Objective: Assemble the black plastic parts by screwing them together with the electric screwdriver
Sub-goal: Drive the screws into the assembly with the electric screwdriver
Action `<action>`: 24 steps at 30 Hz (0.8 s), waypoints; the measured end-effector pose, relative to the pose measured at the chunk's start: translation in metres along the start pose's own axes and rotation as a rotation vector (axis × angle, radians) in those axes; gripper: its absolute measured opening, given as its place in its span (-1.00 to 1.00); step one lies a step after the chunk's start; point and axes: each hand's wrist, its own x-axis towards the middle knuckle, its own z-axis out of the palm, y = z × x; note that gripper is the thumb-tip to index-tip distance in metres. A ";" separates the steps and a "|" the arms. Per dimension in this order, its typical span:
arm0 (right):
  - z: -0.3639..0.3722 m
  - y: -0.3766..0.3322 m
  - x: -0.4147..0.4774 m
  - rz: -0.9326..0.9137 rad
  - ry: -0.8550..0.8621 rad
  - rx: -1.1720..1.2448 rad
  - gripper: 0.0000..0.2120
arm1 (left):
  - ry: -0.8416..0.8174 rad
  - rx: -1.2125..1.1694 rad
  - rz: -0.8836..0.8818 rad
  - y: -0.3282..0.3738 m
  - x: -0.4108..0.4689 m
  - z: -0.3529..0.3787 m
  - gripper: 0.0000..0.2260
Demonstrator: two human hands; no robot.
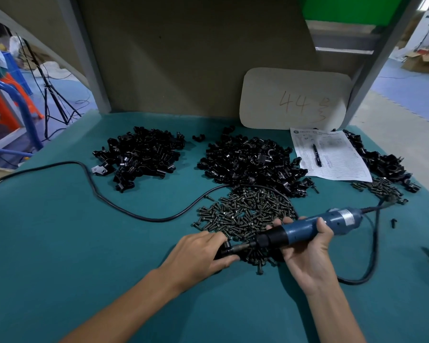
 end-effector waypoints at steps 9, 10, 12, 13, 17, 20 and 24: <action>0.000 -0.003 -0.003 0.005 -0.071 0.032 -0.70 | -0.035 -0.003 0.004 -0.002 0.000 0.002 -0.61; 0.000 -0.004 -0.004 0.014 -0.071 0.043 -0.70 | -0.042 -0.006 -0.001 -0.002 0.000 0.002 -0.60; 0.001 -0.005 -0.005 0.016 -0.068 0.047 -0.70 | -0.050 -0.014 -0.014 -0.002 0.000 0.002 -0.59; 0.001 -0.005 -0.005 0.013 -0.064 0.042 -0.69 | -0.049 -0.015 -0.018 -0.003 -0.001 0.002 -0.59; 0.002 -0.005 -0.005 0.005 -0.024 0.031 -0.62 | -0.034 -0.003 -0.012 -0.002 -0.001 0.002 -0.61; 0.001 -0.006 -0.005 0.000 -0.005 0.030 -0.58 | -0.036 0.004 -0.004 -0.001 0.000 0.002 -0.61; -0.001 -0.011 -0.005 -0.016 0.044 0.028 -0.56 | 0.042 -0.016 0.007 0.000 -0.003 0.000 -0.61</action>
